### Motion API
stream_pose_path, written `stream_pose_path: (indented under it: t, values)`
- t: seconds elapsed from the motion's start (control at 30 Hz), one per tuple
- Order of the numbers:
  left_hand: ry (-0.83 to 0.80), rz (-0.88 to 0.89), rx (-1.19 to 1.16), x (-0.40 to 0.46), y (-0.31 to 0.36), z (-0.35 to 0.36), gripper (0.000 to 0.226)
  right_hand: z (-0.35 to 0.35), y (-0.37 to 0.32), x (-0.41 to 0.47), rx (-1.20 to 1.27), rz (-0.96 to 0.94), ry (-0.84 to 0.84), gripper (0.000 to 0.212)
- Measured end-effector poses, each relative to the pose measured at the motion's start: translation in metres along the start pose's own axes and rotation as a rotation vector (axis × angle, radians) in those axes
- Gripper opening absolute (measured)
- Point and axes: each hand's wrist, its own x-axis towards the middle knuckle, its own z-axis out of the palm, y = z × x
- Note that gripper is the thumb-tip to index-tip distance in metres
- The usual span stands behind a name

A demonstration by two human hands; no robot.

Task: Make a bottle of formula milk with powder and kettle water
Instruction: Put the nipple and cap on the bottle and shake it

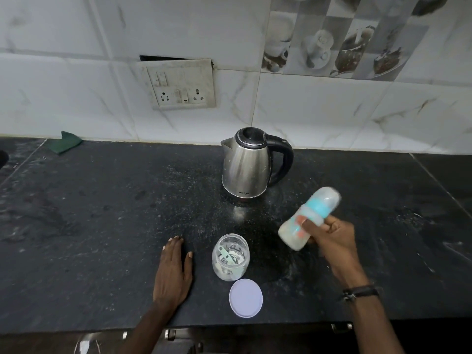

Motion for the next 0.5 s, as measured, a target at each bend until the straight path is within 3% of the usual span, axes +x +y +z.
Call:
stream_pose_path:
  t: [0.07,0.2,0.3,0.4,0.5]
  values:
    - [0.006,0.009,-0.001,0.001,-0.001,0.0,0.052,0.001,0.003,-0.001,-0.02,0.004,-0.065,0.021]
    - [0.003,-0.005,-0.002,0.001,-0.001,0.001,0.052,0.003,0.008,0.0,0.052,0.015,0.142,0.022]
    - [0.006,0.001,-0.002,0.001,0.0,0.0,0.051,0.006,0.014,-0.002,-0.009,0.029,-0.007,0.023]
    - [0.002,0.002,-0.005,0.001,-0.001,0.0,0.048,0.008,0.013,0.001,0.062,0.004,0.189,0.027]
    - [-0.002,-0.009,-0.002,0.001,-0.002,0.002,0.044,0.009,0.011,0.004,-0.03,0.047,0.035,0.024]
